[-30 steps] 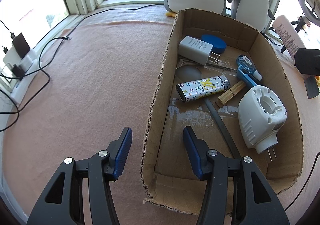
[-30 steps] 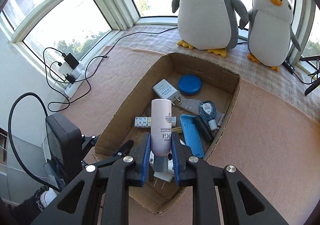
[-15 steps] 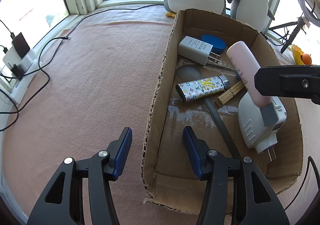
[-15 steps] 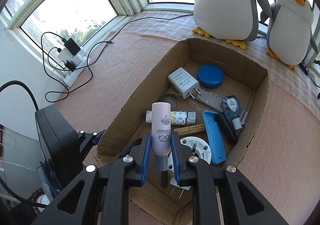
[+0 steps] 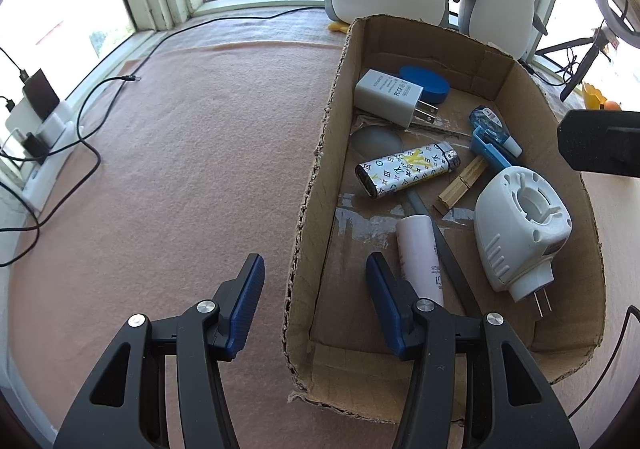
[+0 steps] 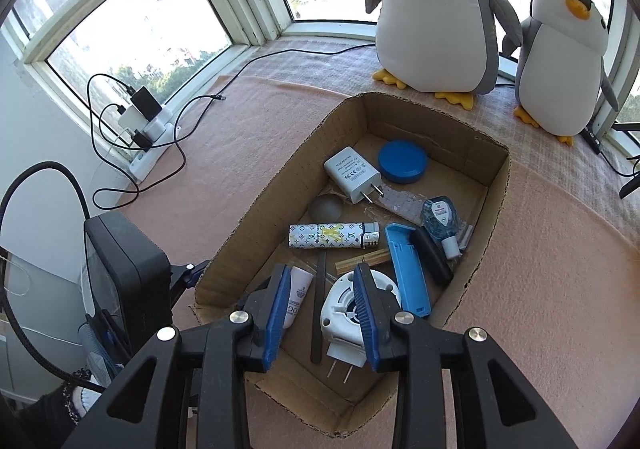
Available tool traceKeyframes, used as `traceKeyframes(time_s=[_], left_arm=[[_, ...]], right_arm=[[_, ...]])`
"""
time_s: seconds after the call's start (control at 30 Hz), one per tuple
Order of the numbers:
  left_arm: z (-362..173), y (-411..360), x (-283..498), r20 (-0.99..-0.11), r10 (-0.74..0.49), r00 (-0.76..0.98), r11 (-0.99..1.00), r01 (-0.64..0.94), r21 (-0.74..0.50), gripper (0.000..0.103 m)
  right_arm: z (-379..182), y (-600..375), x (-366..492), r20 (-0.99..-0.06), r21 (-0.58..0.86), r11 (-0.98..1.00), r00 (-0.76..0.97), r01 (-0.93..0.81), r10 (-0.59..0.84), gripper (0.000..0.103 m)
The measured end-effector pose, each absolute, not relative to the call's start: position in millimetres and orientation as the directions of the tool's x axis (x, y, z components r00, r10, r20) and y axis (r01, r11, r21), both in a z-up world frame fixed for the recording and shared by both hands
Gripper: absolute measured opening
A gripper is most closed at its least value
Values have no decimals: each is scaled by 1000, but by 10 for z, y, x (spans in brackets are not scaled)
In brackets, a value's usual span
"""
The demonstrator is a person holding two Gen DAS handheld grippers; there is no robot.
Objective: Organize rigid objects
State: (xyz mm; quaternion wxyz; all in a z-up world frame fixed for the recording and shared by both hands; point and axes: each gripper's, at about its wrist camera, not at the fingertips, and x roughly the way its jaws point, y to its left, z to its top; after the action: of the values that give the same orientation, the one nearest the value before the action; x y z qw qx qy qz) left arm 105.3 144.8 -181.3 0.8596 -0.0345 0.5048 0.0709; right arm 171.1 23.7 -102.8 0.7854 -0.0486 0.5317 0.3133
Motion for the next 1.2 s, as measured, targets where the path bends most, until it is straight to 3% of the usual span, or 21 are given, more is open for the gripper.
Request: traceKeyframes(time_s=[0.73,0.9,1.2], left_arm=[[-1101,1288,528,-803,100,588,993,-114,40,66],[-749,1166,350,-754,93,651,995,-89,46,72],[-131,979,13,-641,84,763,996,-72,44,80]], right_arm=[[-424,-712,1139,-809,214,879,427,-426,404,57],[-170,-865,920,-778,199,888,484,-415,401,59],[258,-1042,500,-684,117,908,630,-401,367,76]])
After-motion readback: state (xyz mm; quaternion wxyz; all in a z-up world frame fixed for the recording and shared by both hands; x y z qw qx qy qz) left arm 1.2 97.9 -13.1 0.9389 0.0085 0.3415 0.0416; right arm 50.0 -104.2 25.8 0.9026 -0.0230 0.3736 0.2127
